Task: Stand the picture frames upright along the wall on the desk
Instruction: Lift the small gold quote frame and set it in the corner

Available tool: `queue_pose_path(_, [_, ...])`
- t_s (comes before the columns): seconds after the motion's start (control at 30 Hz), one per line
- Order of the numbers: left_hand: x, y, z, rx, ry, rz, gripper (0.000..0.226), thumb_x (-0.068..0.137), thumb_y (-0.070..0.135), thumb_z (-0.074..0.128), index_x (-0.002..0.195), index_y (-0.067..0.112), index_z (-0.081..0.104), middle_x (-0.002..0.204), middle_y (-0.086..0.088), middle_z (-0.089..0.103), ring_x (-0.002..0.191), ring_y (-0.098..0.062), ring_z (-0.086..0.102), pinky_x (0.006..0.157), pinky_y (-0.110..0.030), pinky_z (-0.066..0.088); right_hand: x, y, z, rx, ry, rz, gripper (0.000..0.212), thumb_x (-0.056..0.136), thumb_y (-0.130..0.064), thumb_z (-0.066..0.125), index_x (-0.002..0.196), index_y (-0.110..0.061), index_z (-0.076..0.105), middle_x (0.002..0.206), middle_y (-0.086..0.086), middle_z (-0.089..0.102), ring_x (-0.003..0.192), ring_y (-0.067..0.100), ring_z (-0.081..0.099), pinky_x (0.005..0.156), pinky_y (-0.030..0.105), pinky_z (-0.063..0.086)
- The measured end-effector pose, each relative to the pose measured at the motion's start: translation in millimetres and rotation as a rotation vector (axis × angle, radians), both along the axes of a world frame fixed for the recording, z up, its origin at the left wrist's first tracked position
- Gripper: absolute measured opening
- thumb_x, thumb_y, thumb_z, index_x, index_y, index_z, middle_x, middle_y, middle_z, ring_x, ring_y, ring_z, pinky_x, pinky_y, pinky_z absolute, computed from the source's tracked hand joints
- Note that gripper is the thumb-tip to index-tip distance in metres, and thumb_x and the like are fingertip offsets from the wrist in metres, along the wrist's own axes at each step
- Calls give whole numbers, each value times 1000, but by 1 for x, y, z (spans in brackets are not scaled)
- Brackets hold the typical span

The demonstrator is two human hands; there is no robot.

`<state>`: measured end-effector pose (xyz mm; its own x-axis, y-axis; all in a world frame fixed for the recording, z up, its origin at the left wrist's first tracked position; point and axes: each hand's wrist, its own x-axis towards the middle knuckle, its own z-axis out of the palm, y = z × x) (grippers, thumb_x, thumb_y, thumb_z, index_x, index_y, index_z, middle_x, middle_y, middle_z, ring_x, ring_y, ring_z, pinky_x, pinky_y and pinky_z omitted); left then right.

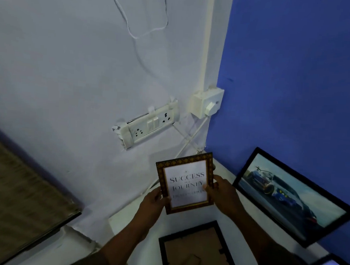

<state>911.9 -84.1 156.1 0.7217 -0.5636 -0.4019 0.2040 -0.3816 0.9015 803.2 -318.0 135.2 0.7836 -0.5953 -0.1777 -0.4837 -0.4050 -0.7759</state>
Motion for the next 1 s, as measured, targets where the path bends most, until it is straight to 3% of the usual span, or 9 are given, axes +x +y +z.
queue_pose_path(0.1, [32, -15, -19, 3, 50, -1, 32, 99, 20, 62, 122, 42, 63, 133, 8, 68, 119, -8, 63, 92, -21, 46, 34, -12, -13, 63, 27, 3, 39, 91, -56, 62, 117, -26, 62, 96, 2, 72, 86, 17, 69, 76, 36, 58])
queue_pose_path(0.23, [59, -28, -43, 35, 109, 27, 29, 98, 19, 64, 121, 38, 62, 129, 6, 67, 112, -6, 62, 83, -10, 47, 63, -23, -35, 143, 72, 1, 45, 94, -46, 63, 130, -19, 60, 106, 8, 71, 95, 22, 68, 82, 36, 57])
queue_pose_path(0.4, [83, -47, -63, 55, 109, 38, 28, 101, 13, 59, 121, 33, 58, 109, 20, 63, 94, 8, 58, 67, 1, 46, 86, -37, -54, 244, 93, -27, 45, 95, -39, 66, 134, -18, 58, 111, 5, 70, 98, 19, 65, 87, 34, 55])
queue_pose_path(0.63, [101, -61, -76, 55, 62, 50, 39, 100, 12, 60, 136, 27, 58, 121, 16, 64, 100, 12, 61, 73, 2, 46, 110, -59, -65, 260, 72, -37, 41, 96, -33, 65, 134, -20, 59, 118, -1, 65, 105, 16, 62, 84, 27, 48])
queue_pose_path(0.73, [104, -65, -83, 53, 53, 69, 43, 99, 16, 61, 140, 27, 58, 131, 10, 65, 110, 10, 61, 77, 0, 48, 115, -65, -69, 268, 60, -32, 43, 95, -30, 67, 136, -22, 58, 120, 0, 65, 109, 18, 63, 83, 25, 49])
queue_pose_path(0.9, [102, -68, -86, 69, 84, 131, 53, 99, 17, 63, 149, 19, 47, 141, 3, 56, 110, -1, 59, 75, -4, 46, 113, -63, -74, 320, 34, -40, 50, 96, -26, 67, 143, -20, 50, 130, 6, 62, 119, 24, 63, 102, 40, 52])
queue_pose_path(1.0, [97, -69, -84, 82, 127, 162, 58, 100, 16, 62, 153, 18, 38, 141, 2, 49, 116, -11, 52, 91, -21, 41, 107, -58, -78, 305, 61, -48, 62, 96, -29, 66, 152, -19, 40, 140, 10, 56, 127, 26, 57, 101, 33, 46])
